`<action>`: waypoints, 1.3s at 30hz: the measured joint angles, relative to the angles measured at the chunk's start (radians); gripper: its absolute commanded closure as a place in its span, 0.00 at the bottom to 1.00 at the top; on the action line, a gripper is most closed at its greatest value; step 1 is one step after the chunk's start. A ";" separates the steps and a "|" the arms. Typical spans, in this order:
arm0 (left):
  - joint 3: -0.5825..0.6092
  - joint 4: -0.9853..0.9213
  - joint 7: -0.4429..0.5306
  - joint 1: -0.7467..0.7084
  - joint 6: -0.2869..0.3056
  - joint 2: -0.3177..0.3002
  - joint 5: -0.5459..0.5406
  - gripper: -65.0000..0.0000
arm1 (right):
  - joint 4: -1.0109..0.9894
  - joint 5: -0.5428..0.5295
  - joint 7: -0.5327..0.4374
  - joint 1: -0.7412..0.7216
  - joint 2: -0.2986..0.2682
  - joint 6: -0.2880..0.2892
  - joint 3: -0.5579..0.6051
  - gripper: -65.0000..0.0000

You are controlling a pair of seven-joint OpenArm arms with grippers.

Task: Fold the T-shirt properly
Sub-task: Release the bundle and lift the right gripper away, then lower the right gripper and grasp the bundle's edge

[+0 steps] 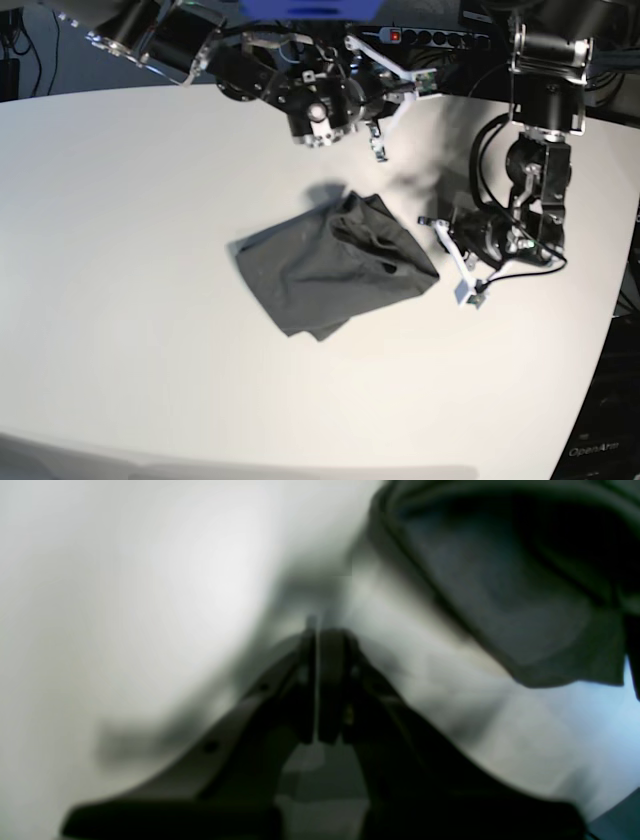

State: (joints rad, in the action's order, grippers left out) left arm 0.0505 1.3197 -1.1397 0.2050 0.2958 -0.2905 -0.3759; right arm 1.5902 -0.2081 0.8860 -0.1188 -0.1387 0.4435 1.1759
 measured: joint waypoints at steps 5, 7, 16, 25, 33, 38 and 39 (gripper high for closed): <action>0.000 0.000 0.000 0.000 0.000 0.000 -0.001 0.97 | 0.003 0.000 -0.007 0.002 -0.031 0.000 -0.095 1.00; 0.000 0.000 0.000 0.000 0.000 0.000 0.000 0.97 | 0.007 -0.001 -0.011 0.000 -0.058 0.000 -0.124 1.00; 0.000 0.000 0.000 0.000 0.000 0.000 0.002 0.97 | 0.007 -0.004 -0.007 -0.007 -0.061 0.027 -0.216 1.00; 0.000 0.000 0.000 0.000 0.000 -0.003 0.002 0.97 | 0.055 -0.007 -0.007 -0.020 -0.070 0.031 -0.225 1.00; 0.000 0.000 0.000 0.000 0.000 -0.006 0.002 0.97 | 0.056 -0.006 -0.003 -0.022 -0.100 0.042 -0.308 1.00; 0.000 -0.001 0.003 0.000 0.000 -0.006 0.002 0.97 | 0.056 -0.006 -0.002 -0.025 -0.103 0.042 -0.310 1.00; 0.000 -0.001 0.003 0.000 0.000 -0.006 0.002 0.97 | 0.056 -0.006 -0.002 -0.028 -0.102 0.042 -0.310 1.00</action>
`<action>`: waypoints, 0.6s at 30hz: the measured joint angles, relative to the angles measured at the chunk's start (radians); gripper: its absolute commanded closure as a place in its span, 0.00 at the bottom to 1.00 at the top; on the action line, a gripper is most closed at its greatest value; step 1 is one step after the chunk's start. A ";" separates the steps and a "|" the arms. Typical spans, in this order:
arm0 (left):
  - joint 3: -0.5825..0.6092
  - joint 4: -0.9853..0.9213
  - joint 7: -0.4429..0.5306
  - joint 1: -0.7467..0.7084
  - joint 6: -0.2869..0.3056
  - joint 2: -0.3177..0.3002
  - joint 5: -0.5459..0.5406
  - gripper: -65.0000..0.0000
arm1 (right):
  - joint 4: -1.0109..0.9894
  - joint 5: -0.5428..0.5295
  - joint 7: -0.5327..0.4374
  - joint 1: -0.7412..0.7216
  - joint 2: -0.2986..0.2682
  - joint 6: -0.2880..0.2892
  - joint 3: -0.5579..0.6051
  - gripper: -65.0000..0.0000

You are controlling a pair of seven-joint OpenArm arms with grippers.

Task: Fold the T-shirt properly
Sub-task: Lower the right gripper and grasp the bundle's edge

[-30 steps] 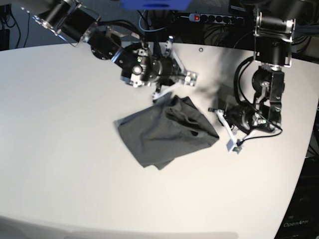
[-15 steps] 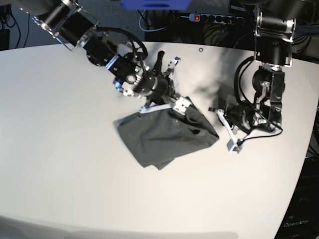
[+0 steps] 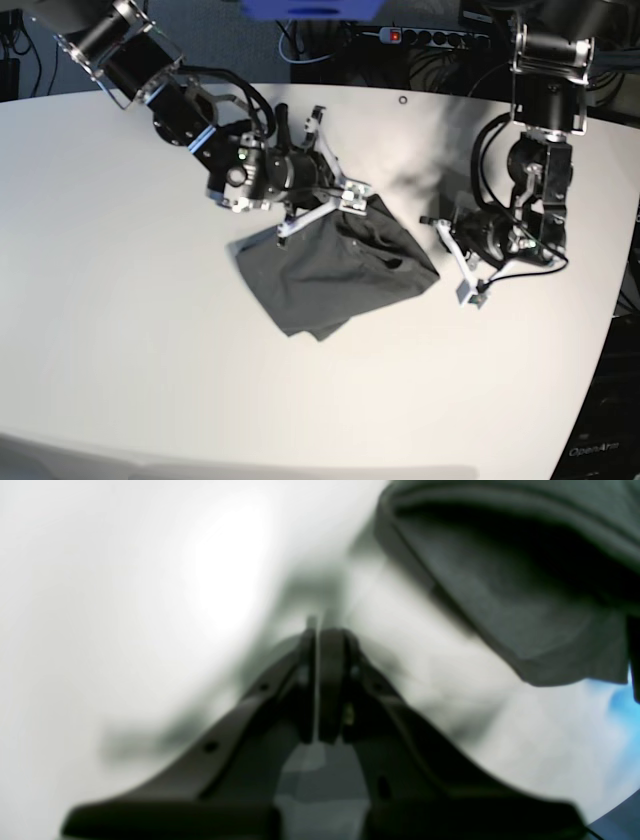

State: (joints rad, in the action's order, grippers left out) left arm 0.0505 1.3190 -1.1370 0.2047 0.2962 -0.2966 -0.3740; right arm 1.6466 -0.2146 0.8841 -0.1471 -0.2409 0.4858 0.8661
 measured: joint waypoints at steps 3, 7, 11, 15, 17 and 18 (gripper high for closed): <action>0.000 0.000 0.000 0.000 0.000 0.000 0.000 0.97 | 0.000 0.000 0.019 -0.016 0.000 0.000 0.000 1.00; 0.000 0.000 0.000 0.000 0.000 0.000 0.000 0.97 | 0.000 0.000 0.025 -0.016 0.000 0.000 -0.004 1.00; 0.000 0.000 0.001 -0.001 0.000 0.000 0.000 0.97 | 0.000 0.000 0.025 -0.016 0.000 0.030 -0.014 1.00; 0.000 0.000 0.001 -0.002 0.000 0.000 0.000 0.97 | -0.001 0.000 0.025 -0.020 0.002 0.030 -0.040 1.00; 0.000 0.000 0.001 -0.002 0.000 0.000 0.000 0.97 | -0.002 0.000 0.026 -0.025 -0.001 0.030 -0.042 1.00; 0.000 0.000 0.001 -0.002 0.000 0.000 0.000 0.97 | -0.003 -0.001 0.024 -0.028 -0.008 0.031 -0.041 1.00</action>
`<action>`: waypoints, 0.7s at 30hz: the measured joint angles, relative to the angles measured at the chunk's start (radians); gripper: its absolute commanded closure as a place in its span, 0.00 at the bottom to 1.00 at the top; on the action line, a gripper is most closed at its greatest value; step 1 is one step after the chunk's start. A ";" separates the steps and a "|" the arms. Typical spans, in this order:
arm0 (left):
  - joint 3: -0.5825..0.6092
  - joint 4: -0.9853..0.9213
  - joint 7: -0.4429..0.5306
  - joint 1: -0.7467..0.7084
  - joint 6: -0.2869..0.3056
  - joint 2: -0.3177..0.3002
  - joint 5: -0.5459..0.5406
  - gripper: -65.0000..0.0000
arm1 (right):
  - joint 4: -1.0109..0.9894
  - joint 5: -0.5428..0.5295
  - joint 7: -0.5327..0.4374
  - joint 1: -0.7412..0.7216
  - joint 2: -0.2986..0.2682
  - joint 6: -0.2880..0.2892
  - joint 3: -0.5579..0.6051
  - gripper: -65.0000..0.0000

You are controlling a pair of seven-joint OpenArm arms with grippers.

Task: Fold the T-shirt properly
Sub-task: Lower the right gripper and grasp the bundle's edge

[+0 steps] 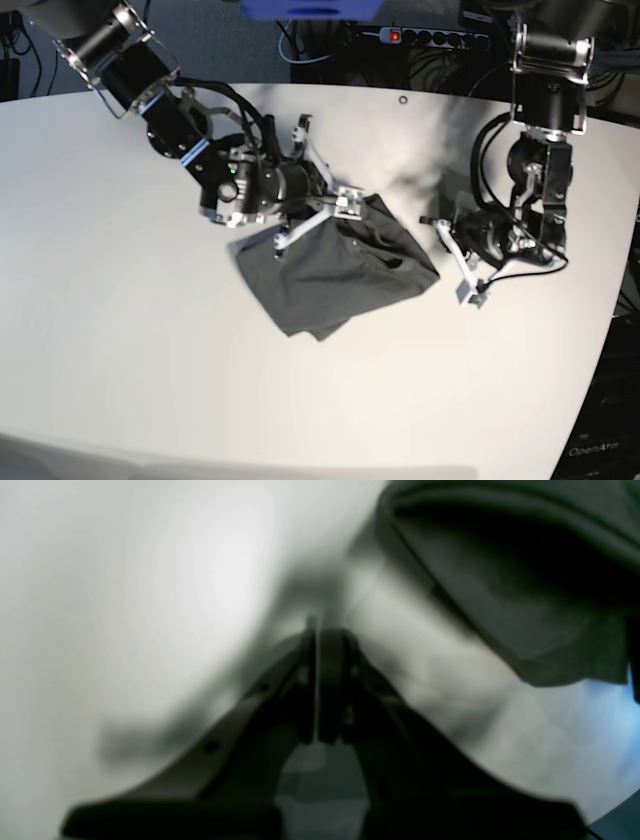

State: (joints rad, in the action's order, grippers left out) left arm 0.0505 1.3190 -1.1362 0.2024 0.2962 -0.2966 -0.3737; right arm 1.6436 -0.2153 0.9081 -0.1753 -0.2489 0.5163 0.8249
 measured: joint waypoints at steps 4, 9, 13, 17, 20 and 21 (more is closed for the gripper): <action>0.000 0.000 0.000 0.000 0.000 0.000 0.000 0.97 | -0.001 0.000 0.005 -0.013 -0.021 0.000 -0.001 1.00; 0.000 0.000 0.000 0.000 0.000 0.000 0.000 0.97 | -0.001 0.001 0.005 -0.018 -0.034 0.000 -0.001 1.00; 0.000 0.000 0.000 0.000 0.000 0.000 -0.001 0.97 | -0.002 0.000 0.005 -0.033 -0.042 0.000 -0.013 1.00; 0.000 0.000 0.003 -0.003 0.000 0.000 0.000 0.97 | -0.002 0.004 0.040 -0.050 -0.053 0.034 -0.067 1.00; 0.000 0.000 0.003 -0.003 0.000 0.000 -0.001 0.97 | -0.002 0.004 0.044 -0.057 -0.052 0.055 -0.101 1.00; 0.000 0.000 0.004 -0.003 0.000 0.000 -0.001 0.97 | -0.002 0.004 0.046 -0.056 -0.051 0.063 -0.108 1.00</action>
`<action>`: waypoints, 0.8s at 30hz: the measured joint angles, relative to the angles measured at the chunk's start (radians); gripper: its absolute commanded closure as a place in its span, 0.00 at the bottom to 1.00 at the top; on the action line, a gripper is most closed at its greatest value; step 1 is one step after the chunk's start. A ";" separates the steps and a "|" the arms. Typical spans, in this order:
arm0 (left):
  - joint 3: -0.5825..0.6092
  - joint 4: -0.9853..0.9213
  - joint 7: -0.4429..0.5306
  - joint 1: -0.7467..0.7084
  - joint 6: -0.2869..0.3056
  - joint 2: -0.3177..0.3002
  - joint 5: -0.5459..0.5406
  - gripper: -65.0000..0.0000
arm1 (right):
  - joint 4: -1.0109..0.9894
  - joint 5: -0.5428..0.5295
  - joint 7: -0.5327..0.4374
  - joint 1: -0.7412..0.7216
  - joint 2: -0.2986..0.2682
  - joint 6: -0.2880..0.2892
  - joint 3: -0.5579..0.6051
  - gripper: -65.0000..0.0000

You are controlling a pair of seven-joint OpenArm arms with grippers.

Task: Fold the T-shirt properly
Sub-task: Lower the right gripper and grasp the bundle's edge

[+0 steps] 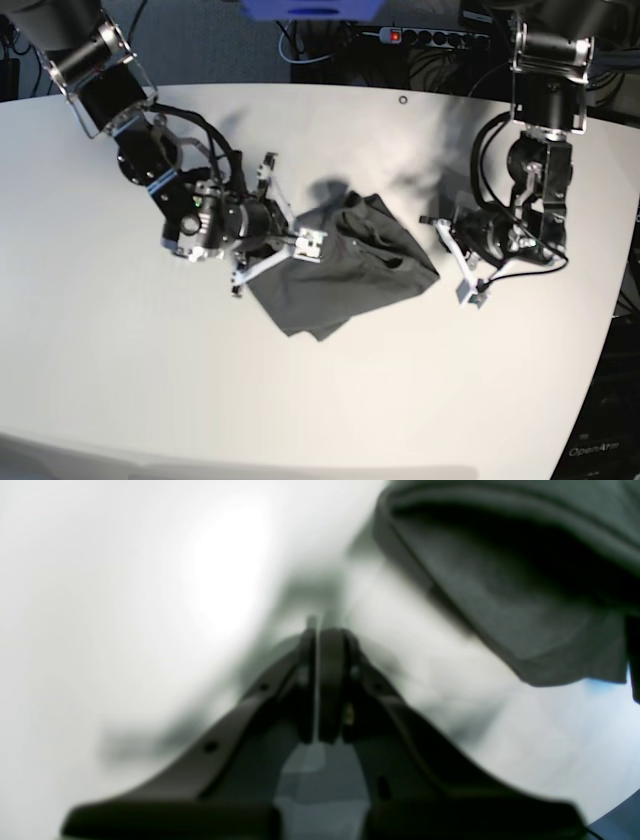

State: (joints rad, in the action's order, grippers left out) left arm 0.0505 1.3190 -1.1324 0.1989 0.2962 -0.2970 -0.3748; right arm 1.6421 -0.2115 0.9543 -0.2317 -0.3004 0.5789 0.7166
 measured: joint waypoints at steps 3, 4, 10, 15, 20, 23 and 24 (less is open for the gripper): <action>0.000 0.000 0.000 0.000 0.000 0.000 0.001 0.97 | 0.000 0.000 0.000 0.002 0.002 0.036 -0.026 1.00; 0.000 0.000 0.000 0.000 0.000 0.000 0.001 0.97 | 0.000 0.000 0.000 0.003 0.001 0.046 -0.034 1.00; 0.053 -0.048 0.026 0.021 0.000 -0.008 -0.014 0.97 | 0.000 0.000 0.000 -0.025 0.002 0.046 -0.037 1.00; 0.079 -0.055 0.046 0.028 0.000 0.004 -0.014 0.97 | 0.000 0.000 0.026 -0.054 0.003 0.045 -0.036 1.00; 0.079 -0.056 0.047 0.028 -0.004 0.029 -0.014 0.97 | 0.000 0.001 0.033 -0.092 0.025 0.046 -0.035 1.00; 0.079 -0.056 0.048 0.028 -0.004 0.048 -0.014 0.97 | 0.000 -0.003 0.026 -0.109 0.035 0.046 -0.034 1.00; 0.079 -0.058 0.047 0.032 -0.004 0.054 -0.014 0.97 | 0.000 -0.004 0.027 -0.113 0.035 0.046 -0.034 1.00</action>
State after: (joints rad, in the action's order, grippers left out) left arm 0.1291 1.2606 -1.0851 0.2306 0.2924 -0.2432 -0.3889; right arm 1.6417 -0.2153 0.9810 -0.3447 -0.2657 0.6247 0.6830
